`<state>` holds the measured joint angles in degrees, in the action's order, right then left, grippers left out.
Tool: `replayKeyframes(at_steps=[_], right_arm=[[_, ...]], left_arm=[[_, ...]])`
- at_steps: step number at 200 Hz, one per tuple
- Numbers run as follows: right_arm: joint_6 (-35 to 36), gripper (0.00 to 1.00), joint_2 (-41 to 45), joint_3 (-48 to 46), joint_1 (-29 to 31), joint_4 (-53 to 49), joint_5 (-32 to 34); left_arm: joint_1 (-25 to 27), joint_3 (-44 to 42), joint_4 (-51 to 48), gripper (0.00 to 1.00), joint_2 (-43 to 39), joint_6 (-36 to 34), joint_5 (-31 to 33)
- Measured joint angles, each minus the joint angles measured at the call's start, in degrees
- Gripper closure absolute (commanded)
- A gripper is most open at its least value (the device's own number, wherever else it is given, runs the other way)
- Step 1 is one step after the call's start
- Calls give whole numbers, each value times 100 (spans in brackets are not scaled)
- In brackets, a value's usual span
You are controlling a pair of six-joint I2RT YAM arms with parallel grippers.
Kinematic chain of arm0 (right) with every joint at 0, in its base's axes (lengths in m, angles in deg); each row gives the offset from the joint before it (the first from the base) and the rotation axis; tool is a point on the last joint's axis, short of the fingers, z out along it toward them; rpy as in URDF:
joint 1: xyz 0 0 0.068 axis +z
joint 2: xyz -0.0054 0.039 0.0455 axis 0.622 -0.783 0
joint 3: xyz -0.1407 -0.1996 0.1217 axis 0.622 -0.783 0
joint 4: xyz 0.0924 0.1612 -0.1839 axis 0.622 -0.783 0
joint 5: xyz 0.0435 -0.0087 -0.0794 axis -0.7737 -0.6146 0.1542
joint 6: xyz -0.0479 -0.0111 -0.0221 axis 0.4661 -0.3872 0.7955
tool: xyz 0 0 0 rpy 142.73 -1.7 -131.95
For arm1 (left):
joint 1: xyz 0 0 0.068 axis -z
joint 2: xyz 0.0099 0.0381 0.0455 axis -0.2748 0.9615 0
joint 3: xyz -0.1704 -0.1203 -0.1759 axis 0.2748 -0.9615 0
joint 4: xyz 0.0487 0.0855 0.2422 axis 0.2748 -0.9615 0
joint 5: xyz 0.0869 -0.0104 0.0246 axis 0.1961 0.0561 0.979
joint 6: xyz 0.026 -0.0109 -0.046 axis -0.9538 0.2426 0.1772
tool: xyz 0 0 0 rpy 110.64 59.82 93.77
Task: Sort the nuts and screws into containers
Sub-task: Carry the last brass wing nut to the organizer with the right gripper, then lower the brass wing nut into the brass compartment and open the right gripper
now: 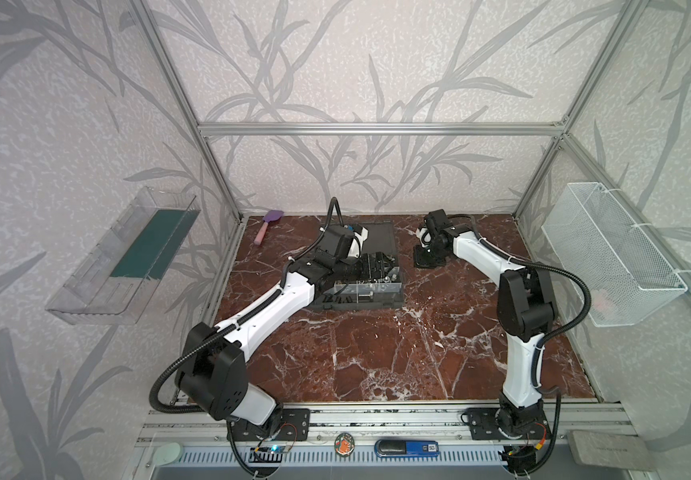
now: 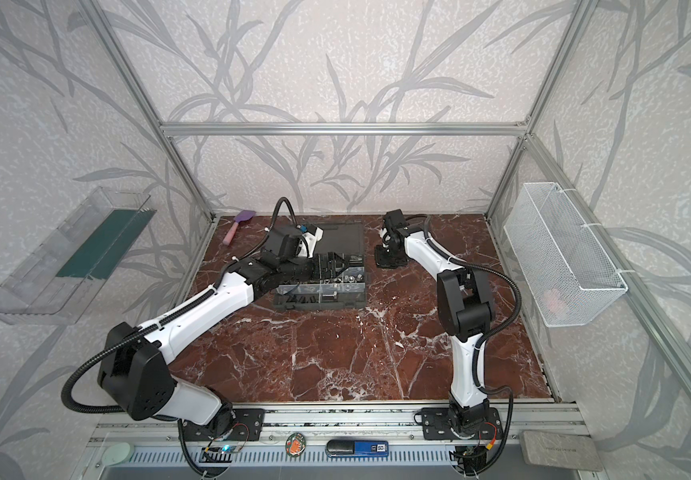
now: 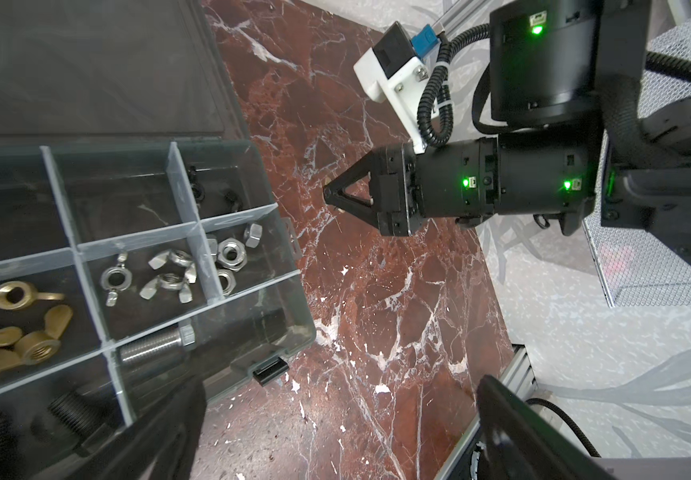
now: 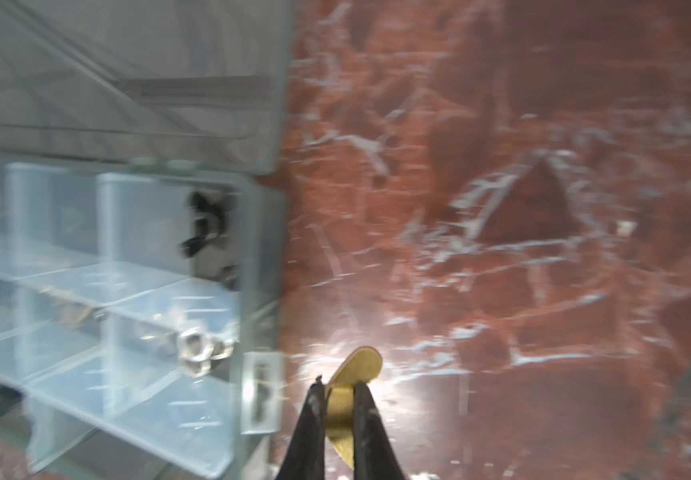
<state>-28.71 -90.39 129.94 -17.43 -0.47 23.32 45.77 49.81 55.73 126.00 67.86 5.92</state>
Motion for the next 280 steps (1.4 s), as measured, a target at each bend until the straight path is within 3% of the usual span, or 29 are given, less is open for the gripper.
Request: replayKeyframes(at_steps=[75, 129, 202, 280], right_arm=[[-302, 100, -61, 916, 1132, 190, -267], [-452, 100, -802, 1432, 1742, 387, -431], [-494, 94, -1749, 2350, 2092, 142, -507], [-461, 84, -2334, 2916, 2140, -186, -404]], left_arm=[[-898, -776, -131, 0, -903, 155, 26], [-1257, -1115, -282, 1, -1469, 177, -20], [-1801, -1547, -299, 0, -1690, 299, -199], [-1904, -1609, -278, 1, -1738, 372, -295]])
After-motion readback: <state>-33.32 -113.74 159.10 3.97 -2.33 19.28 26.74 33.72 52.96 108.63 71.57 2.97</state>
